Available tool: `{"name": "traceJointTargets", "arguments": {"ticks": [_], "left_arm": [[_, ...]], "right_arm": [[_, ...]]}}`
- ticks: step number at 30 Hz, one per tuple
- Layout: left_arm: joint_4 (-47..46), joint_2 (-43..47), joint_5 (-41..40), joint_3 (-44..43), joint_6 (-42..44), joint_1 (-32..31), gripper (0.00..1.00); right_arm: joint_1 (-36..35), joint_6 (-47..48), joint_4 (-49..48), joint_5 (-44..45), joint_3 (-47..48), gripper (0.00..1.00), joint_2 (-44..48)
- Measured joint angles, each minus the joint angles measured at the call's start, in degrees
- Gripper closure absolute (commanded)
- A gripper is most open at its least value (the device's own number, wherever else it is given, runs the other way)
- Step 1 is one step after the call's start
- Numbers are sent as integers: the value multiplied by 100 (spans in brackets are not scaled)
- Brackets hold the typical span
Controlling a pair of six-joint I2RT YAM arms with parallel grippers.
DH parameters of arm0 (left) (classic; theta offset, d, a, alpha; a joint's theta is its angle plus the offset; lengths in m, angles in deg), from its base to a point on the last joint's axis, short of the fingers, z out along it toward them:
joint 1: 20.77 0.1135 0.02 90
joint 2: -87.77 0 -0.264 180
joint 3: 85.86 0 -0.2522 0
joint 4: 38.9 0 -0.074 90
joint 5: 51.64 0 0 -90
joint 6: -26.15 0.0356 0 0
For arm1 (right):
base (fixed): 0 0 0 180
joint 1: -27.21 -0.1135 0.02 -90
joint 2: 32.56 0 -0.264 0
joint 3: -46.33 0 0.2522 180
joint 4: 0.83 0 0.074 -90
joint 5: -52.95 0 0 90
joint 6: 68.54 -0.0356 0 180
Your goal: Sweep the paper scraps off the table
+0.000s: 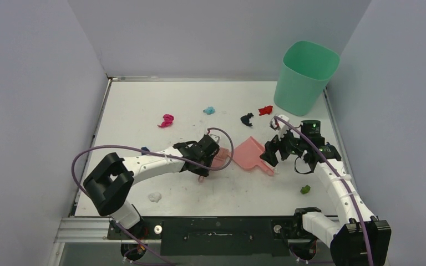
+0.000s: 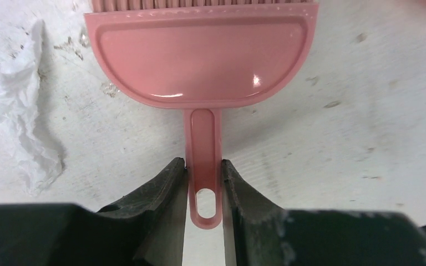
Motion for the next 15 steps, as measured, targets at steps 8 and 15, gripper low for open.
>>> {"name": "traceJointTargets", "arguments": {"ticks": [8, 15], "left_arm": [[-933, 625, 140, 46, -787, 11, 100], [-1185, 629, 192, 66, -984, 11, 100]], "right_arm": [[-48, -643, -85, -396, 289, 16, -98], [-254, 476, 136, -820, 404, 15, -229]]}}
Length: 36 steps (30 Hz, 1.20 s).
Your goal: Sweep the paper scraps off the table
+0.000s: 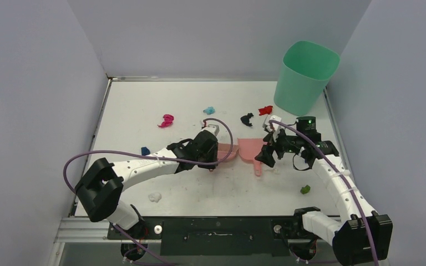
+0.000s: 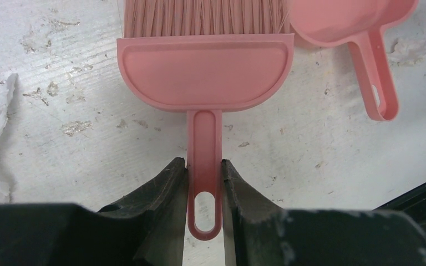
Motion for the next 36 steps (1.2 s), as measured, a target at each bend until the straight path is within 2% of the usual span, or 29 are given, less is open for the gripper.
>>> {"name": "traceJointTargets", "arguments": {"ticks": [4, 7, 11, 20, 33, 36], "left_arm": [[-39, 9, 0, 138, -7, 37, 100], [-39, 39, 2, 243, -9, 96, 100], [-109, 114, 94, 295, -15, 232, 100], [-238, 271, 424, 308, -103, 509, 100], [-212, 352, 750, 286, -105, 750, 100], [-160, 354, 826, 243, -103, 772, 100]], "right_arm": [[-599, 804, 87, 275, -7, 18, -72], [-1451, 1368, -68, 946, -72, 20, -330], [-2065, 2083, -245, 1552, -229, 23, -715], [-2610, 2754, -938, 2159, -236, 26, -1390], [-2822, 2455, -2577, 2245, -334, 36, -1838], [-2861, 2396, -2946, 2234, -450, 43, -1952]]}}
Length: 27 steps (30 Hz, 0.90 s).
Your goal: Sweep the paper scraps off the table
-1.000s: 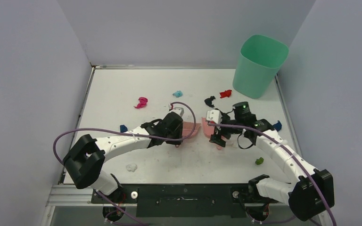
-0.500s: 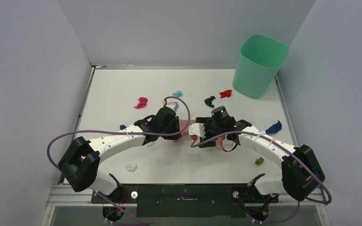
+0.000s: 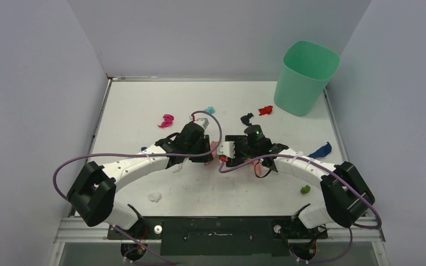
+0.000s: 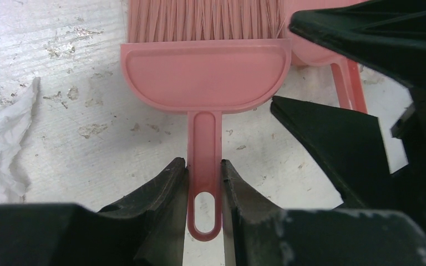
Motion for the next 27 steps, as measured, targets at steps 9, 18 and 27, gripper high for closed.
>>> {"name": "traceJointTargets", "arguments": {"ticks": [9, 18, 27], "left_arm": [[68, 118, 164, -83, 15, 133, 100], [306, 1058, 164, -201, 599, 490, 37], [356, 2531, 1110, -352, 1810, 568, 30]], "right_arm": [[-319, -160, -321, -35, -26, 84, -400], [-332, -599, 459, -358, 461, 94, -120], [-256, -1167, 2450, -1641, 1751, 93, -120]]}}
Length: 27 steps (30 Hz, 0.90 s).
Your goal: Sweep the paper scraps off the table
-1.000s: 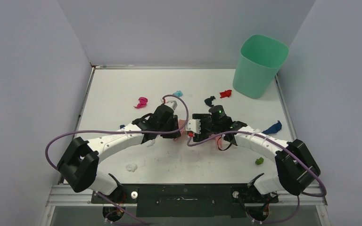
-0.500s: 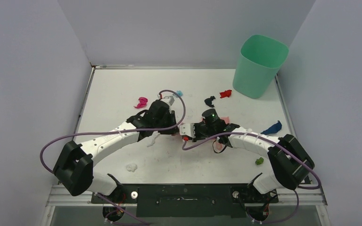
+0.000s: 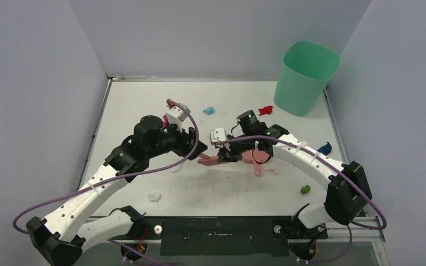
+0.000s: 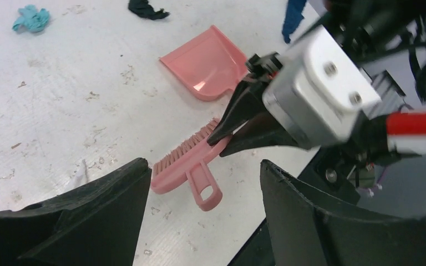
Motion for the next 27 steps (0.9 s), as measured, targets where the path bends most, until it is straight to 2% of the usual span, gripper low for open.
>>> {"name": "traceJointTargets", "arguments": {"ticks": [6, 8, 13, 19, 24, 27], "left_arm": [[468, 494, 850, 0, 638, 0, 32], [579, 603, 1172, 7, 763, -4, 37], [820, 426, 1834, 9, 960, -149, 49], [1287, -199, 1779, -15, 1276, -566, 51], [1408, -398, 1692, -42, 1412, -748, 65], [1456, -476, 1650, -94, 1491, -772, 69]], "right_arm": [[210, 212, 1692, -1167, 748, 93, -476], [256, 348, 2216, -1429, 896, 93, -627], [258, 428, 2774, -1679, 951, 94, -785], [219, 616, 3381, -1832, 1320, 95, -1132], [184, 697, 3617, -1860, 1346, 95, -1226], [153, 695, 3646, -1871, 1346, 95, -1226]]}}
